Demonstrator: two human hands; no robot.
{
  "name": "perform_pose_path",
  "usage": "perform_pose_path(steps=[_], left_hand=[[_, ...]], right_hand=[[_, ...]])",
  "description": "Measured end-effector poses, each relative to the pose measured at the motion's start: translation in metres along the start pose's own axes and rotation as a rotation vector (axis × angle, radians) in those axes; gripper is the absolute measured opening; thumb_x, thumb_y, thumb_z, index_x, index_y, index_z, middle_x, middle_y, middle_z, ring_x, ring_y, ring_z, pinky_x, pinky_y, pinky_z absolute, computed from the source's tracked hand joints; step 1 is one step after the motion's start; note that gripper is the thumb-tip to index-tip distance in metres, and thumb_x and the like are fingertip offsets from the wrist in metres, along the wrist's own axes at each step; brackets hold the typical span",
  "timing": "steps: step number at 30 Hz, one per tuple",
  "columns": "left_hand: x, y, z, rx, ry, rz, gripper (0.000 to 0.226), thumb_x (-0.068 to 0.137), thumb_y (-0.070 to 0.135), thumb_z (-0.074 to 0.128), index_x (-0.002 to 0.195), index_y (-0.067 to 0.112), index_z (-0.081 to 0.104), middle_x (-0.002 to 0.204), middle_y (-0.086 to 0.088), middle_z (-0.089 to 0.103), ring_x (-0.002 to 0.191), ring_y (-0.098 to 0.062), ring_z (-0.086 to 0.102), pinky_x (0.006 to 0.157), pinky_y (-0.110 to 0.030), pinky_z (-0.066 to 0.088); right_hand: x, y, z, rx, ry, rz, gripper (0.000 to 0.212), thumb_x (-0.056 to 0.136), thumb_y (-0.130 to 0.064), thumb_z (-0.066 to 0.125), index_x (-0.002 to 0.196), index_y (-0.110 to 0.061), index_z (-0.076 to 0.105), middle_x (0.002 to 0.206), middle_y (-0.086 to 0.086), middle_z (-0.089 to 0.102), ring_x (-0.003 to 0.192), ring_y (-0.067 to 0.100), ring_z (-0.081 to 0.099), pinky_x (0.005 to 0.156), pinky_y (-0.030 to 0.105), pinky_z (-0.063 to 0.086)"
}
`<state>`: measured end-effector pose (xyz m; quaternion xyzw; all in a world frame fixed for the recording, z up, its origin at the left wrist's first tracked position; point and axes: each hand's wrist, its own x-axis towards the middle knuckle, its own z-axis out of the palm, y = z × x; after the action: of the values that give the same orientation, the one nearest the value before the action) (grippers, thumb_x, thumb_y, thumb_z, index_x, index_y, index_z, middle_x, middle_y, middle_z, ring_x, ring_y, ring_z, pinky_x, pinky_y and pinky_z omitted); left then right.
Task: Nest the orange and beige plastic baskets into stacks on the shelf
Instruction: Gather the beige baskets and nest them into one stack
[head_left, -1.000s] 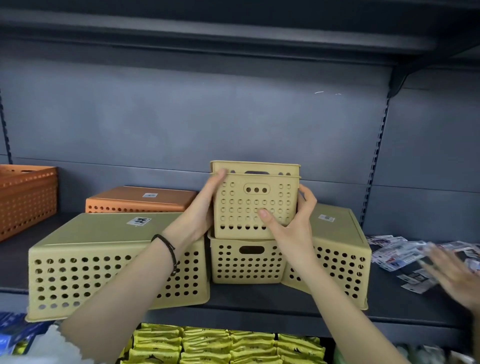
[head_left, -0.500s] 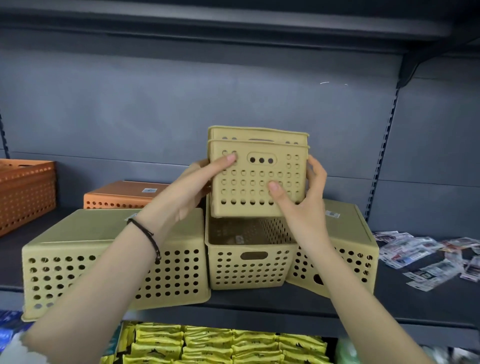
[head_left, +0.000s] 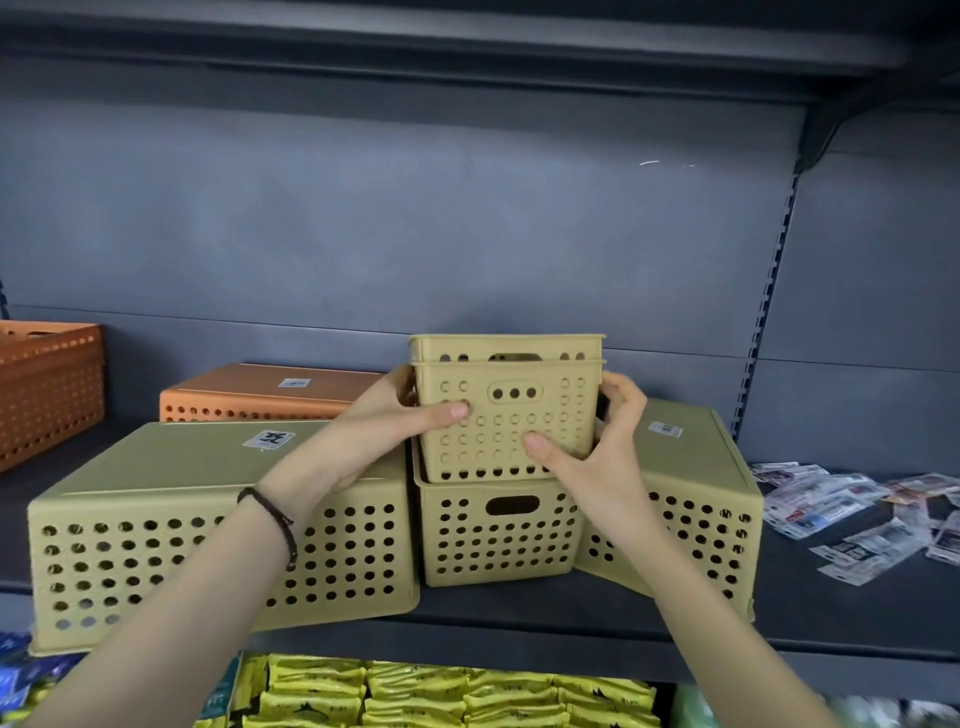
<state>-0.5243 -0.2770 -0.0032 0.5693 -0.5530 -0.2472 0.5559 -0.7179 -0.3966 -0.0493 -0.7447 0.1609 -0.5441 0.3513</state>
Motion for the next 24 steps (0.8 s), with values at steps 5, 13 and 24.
perform_pose_path(steps=[5,13,24], left_hand=[[0.003,0.001,-0.006,0.153,-0.029,-0.106,0.091,0.054,0.042,0.090,0.134,0.018,0.051,0.124,0.006,0.067,0.115,-0.010,0.061,0.106,-0.034,0.042],[-0.010,-0.004,-0.003,0.466,-0.015,-0.105,0.113,0.064,0.034,0.087,0.150,0.032,0.014,0.142,0.001,0.048,0.129,-0.019,0.046,0.112,-0.037,0.032],[-0.026,0.005,-0.003,0.819,-0.006,-0.081,0.102,0.075,0.064,0.063,0.154,0.021,0.016,0.136,-0.027,0.043,0.121,-0.038,0.048,0.097,-0.044,0.041]], right_hand=[[-0.006,0.005,0.002,-0.047,0.012,0.048,0.098,0.073,-0.017,0.082,0.132,-0.048,0.009,0.138,-0.019,0.031,0.126,-0.011,0.037,0.097,0.011,0.037],[-0.010,-0.005,-0.001,-0.094,0.035,0.070,0.051,0.084,-0.029,0.070,0.114,-0.023,0.029,0.138,-0.014,0.035,0.123,-0.004,0.040,0.099,0.015,0.033],[-0.014,-0.003,0.000,-0.394,-0.014,0.044,0.030,0.094,-0.040,0.053,0.102,-0.011,0.046,0.117,0.001,0.046,0.104,0.001,0.039,0.081,-0.001,0.027]])
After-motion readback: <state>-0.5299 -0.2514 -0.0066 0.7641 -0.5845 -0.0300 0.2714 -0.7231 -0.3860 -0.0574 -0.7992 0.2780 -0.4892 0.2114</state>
